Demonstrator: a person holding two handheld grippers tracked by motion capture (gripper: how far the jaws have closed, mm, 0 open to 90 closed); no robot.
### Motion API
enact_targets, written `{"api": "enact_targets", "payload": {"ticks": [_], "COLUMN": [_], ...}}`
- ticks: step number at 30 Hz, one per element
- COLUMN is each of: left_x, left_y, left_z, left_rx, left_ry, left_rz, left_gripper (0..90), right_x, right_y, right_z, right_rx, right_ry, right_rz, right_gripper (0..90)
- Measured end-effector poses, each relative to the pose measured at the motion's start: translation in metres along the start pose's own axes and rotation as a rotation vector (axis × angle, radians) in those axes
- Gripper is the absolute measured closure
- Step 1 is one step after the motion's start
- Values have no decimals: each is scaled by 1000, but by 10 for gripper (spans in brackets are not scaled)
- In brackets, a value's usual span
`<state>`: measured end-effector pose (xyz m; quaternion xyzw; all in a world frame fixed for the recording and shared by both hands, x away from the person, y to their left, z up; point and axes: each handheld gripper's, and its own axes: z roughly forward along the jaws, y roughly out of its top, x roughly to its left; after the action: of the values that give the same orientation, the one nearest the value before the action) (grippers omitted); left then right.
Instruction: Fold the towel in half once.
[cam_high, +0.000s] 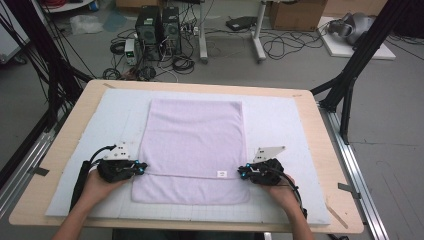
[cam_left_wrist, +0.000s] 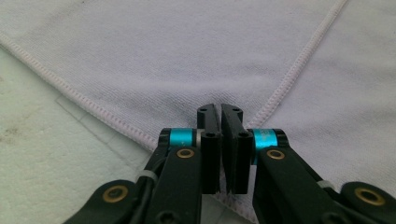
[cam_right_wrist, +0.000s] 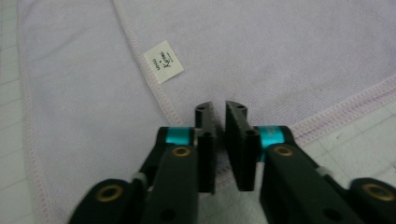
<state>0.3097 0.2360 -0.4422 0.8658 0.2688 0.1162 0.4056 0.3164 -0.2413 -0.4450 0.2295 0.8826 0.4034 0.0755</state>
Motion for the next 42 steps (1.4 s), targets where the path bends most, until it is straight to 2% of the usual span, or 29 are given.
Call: {"api": "enact_targets", "payload": {"ticks": [3, 11, 20, 25, 28, 30, 31, 32, 33, 35, 39, 42], "left_x": [-1, -2, 0, -13, -30, -42, -46, -50, -50, -48, -44, -44], "left_y": [2, 7, 24, 29, 21, 11, 5, -1, -5, -10, -13, -15], "left_z": [-2, -12, -32, -49, -58, -63, -64, -62, -60, -52, -35, -24], "left_rx": [-9, -50, -99, -122, -118, -121, -110, -103, -91, -65, -26, 25], "left_ry": [7, 15, 16, 32, 10, -22, -37, -29, -22, -28, -46, -66], "left_rz": [9, -10, -14, 34, 57, 68, 75, 74, 68, 47, 43, 51], "left_gripper": [876, 878, 880, 883, 883, 882, 878, 851, 779, 715, 712, 718], "right_x": [-1, -1, -4, 4, 15, 28, 34, 38, 40, 38, 37, 37], "right_y": [0, 5, 18, 25, 23, 17, 12, 6, 1, -6, -6, -10], "right_z": [-2, -12, -29, -44, -54, -61, -64, -64, -63, -58, -41, -26], "right_rx": [-7, -61, -97, -119, -135, -149, -160, -167, -166, -145, -88, -47], "right_ry": [1, 4, -6, -8, 3, 33, 42, 52, 51, 52, 69, 95], "right_rz": [6, 13, 0, -23, -38, -48, -52, -48, -40, -24, -32, -34], "right_gripper": [876, 878, 879, 879, 879, 878, 873, 835, 782, 749, 679, 640]}}
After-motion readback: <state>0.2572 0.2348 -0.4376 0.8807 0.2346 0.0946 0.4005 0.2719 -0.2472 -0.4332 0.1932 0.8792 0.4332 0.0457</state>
